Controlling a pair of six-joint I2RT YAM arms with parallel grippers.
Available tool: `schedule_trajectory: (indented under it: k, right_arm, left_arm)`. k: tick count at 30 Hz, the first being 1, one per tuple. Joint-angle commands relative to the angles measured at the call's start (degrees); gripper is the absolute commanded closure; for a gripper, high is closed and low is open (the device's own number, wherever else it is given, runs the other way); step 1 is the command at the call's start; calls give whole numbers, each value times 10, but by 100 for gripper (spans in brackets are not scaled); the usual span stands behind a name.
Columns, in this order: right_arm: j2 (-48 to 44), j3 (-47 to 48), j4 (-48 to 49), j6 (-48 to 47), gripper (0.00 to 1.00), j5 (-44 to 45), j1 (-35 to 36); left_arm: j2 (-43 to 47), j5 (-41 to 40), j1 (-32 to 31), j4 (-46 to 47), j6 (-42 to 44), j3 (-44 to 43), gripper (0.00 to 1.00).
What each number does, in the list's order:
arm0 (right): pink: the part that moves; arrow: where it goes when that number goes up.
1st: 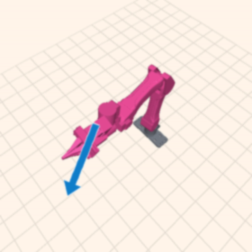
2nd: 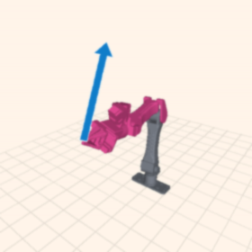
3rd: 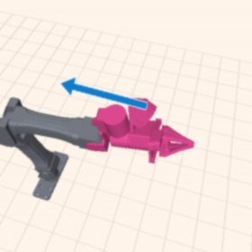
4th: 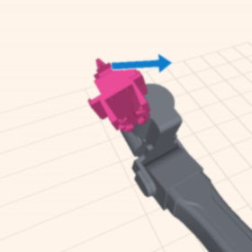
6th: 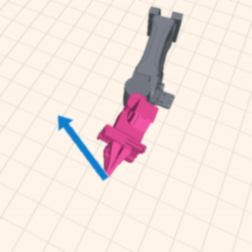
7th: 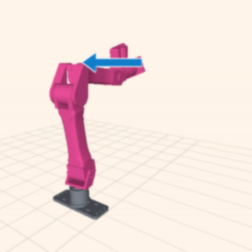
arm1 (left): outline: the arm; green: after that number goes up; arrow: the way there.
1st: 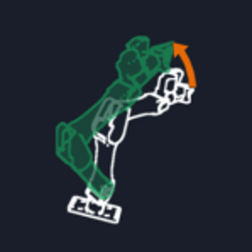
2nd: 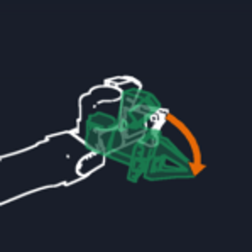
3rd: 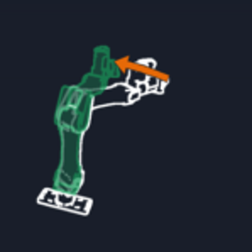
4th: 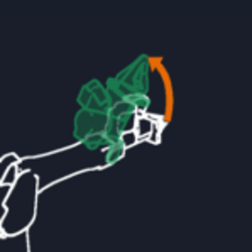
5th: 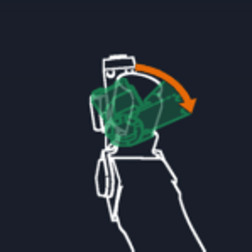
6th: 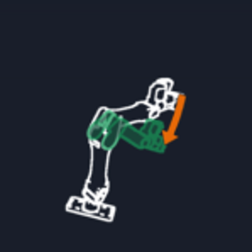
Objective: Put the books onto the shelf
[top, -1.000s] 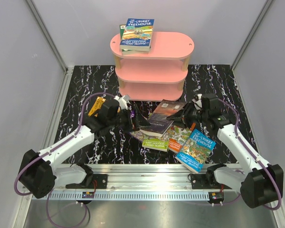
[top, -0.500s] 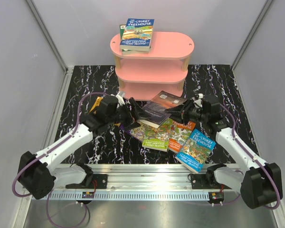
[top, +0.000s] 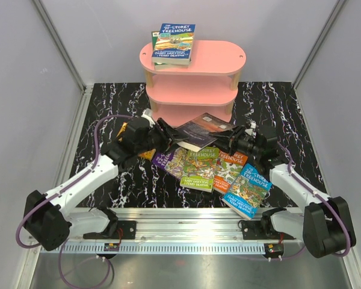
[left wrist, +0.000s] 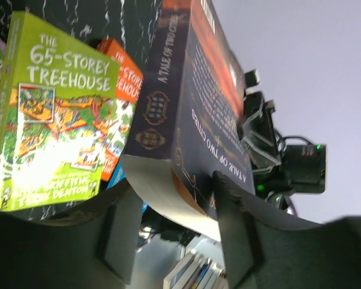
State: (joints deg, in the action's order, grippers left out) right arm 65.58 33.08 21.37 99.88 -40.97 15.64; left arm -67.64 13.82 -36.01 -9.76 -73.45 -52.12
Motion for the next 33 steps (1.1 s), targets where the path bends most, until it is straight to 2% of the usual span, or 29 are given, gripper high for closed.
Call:
schedule_trajectory:
  k: [1, 13, 14, 15, 18, 25, 26, 28, 29, 30, 32, 33]
  right_arm:
    - [-12, 44, 173, 60, 100, -29, 3]
    - [8, 70, 212, 97, 100, -53, 4]
    - [7, 73, 212, 99, 100, -54, 4]
    - [8, 75, 211, 98, 100, -56, 4]
    - [5, 78, 203, 90, 100, -66, 4]
    - [-1, 117, 88, 16, 98, -95, 4]
    - [-2, 126, 77, -3, 62, -98, 4]
    - [-12, 131, 41, -27, 11, -101, 4]
    - [-17, 141, 24, -37, 1, -103, 3]
    - [-27, 147, -9, -49, 0, -110, 3]
    - [-39, 170, -50, -88, 0, -116, 4]
    - [-47, 176, -84, -99, 0, -120, 4]
  left_arm:
    - [-19, -73, 1, -10, -20, -17, 52]
    - [-105, -129, -17, 4, -48, -105, 54]
    - [-108, -132, -17, 4, -48, -109, 63]
    - [-108, -136, -20, 5, -48, -111, 82]
    - [-102, -153, -21, -1, -50, -116, 98]
    - [-65, -165, -21, -31, -35, -111, 100]
    - [-58, -175, -20, -34, -29, -110, 100]
    - [-38, -176, -12, -20, 5, -103, 100]
    - [-29, -166, -6, -3, 17, -94, 100]
    - [-9, -154, 9, 57, 37, -80, 100]
    - [5, -124, 28, 92, 41, -47, 100]
    - [12, -107, 50, 151, 42, -34, 100]
